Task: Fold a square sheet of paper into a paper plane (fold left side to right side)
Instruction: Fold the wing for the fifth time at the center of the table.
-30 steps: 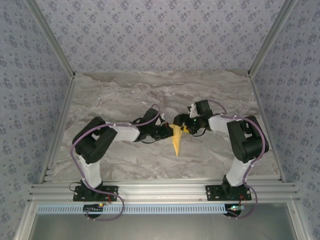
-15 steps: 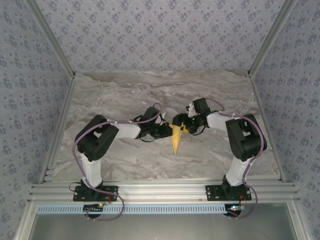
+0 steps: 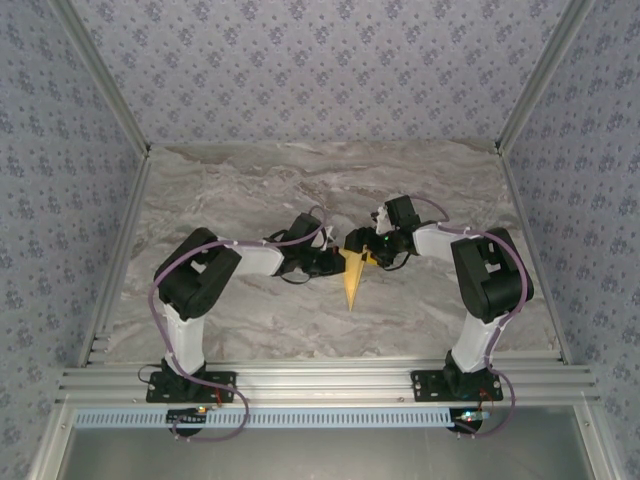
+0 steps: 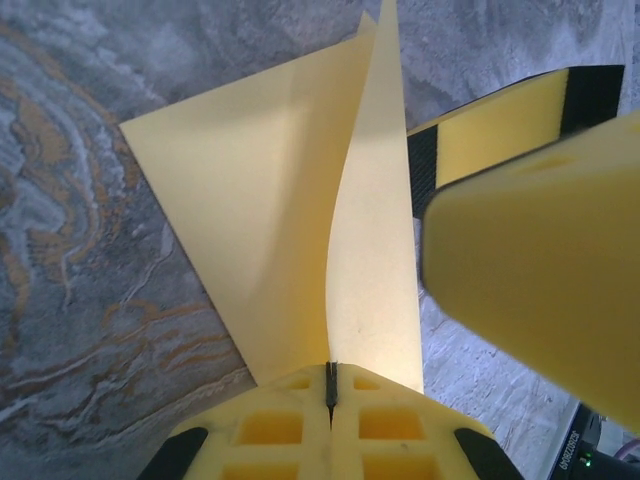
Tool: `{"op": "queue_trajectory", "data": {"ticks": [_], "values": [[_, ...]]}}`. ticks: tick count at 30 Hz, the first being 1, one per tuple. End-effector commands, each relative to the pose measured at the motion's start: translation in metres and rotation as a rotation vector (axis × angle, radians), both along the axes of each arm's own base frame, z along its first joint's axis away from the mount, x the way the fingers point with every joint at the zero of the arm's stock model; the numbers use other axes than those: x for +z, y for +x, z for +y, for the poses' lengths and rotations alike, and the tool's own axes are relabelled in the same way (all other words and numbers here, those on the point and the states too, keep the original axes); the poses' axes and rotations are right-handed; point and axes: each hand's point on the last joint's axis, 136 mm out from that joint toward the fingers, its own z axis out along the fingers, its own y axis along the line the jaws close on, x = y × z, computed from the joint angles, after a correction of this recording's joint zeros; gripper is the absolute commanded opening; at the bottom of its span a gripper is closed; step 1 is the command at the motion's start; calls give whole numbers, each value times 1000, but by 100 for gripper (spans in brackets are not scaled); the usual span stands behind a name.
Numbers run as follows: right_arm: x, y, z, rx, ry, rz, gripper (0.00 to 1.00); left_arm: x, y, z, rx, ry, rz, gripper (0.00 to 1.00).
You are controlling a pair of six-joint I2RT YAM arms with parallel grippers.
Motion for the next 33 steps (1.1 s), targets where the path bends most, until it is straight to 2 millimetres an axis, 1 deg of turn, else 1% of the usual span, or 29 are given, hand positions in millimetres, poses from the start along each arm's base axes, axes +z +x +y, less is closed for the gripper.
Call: {"op": "queue_trajectory", "data": {"ticks": [1, 7, 16, 18, 21, 25, 30, 32, 33], "values": [[-36, -19, -7, 19, -99, 79, 75, -2, 3, -5, -28, -7, -7, 0], [-37, -20, -7, 24, -103, 81, 75, -8, 3, -5, -29, 4, 4, 0], [-31, -18, -5, 27, -89, 62, 75, -20, 0, 1, -14, 32, 24, 0], [-26, -14, -5, 19, -72, 49, 76, -24, -1, 5, -6, 49, 31, 0], [-11, -4, -5, 4, -37, 10, 76, -32, -4, 8, 1, 67, 47, 0], [11, 6, -12, -14, -34, -33, 77, -40, -7, 13, 16, 85, 61, 0], [28, 5, -27, -27, -71, -65, 80, -46, -8, 16, 22, 97, 72, 0], [32, 3, -30, -32, -70, -77, 79, -46, -7, 15, 25, 95, 71, 0], [34, 1, -30, -30, -59, -81, 75, -47, -8, 15, 22, 96, 73, 0]]}}
